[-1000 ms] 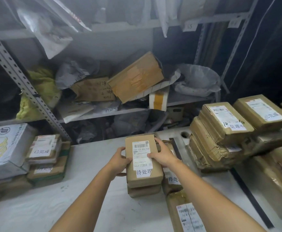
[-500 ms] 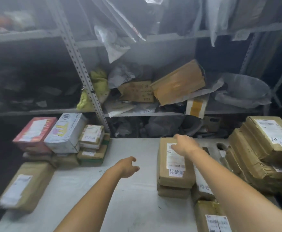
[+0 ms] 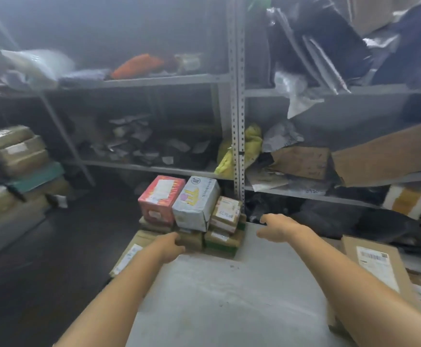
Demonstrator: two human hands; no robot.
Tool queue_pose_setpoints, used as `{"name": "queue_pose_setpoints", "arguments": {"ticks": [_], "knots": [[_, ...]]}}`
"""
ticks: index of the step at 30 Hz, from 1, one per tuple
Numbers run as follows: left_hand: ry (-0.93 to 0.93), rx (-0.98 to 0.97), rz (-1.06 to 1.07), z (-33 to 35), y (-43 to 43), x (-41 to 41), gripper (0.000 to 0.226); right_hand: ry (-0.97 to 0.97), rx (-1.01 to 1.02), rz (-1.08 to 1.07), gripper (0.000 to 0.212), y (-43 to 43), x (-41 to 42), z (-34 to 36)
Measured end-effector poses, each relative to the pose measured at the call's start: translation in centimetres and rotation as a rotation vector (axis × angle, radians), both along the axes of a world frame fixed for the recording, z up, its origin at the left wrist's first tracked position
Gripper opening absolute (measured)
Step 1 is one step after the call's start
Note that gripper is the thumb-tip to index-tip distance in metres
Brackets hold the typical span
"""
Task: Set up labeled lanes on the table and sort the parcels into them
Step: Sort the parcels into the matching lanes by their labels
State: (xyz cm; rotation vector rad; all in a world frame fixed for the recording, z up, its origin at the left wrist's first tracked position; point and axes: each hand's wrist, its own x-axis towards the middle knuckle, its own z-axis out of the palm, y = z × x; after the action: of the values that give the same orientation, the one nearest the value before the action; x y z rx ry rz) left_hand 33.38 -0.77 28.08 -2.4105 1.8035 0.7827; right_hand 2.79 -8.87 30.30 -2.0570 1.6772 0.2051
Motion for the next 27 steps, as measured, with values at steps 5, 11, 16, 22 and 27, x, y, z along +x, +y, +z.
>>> {"name": "queue_pose_setpoints", "arguments": {"ticks": [5, 11, 16, 22, 27], "knots": [[0.057, -0.04, 0.024, 1.6, -0.7, 10.5, 0.038, -0.003, -0.021, -0.006, 0.052, -0.7, 11.5, 0.4], [0.065, -0.124, 0.081, 1.3, -2.9, 19.3, 0.032, -0.144, -0.05, -0.055, 0.054, -1.6, 23.1, 0.5], [0.113, -0.158, 0.139, 0.6, -5.9, 22.9, 0.046, -0.272, -0.061, -0.131, 0.056, -3.8, 28.3, -0.6], [0.19, -0.218, 0.225, -0.1, -9.8, 24.4, 0.047, -0.48, -0.084, -0.217, 0.043, -8.3, 31.8, -1.8], [0.208, -0.235, 0.287, -0.7, -13.8, 24.5, 0.046, -0.596, -0.035, -0.295, 0.053, -12.2, 33.8, -3.2]]}}
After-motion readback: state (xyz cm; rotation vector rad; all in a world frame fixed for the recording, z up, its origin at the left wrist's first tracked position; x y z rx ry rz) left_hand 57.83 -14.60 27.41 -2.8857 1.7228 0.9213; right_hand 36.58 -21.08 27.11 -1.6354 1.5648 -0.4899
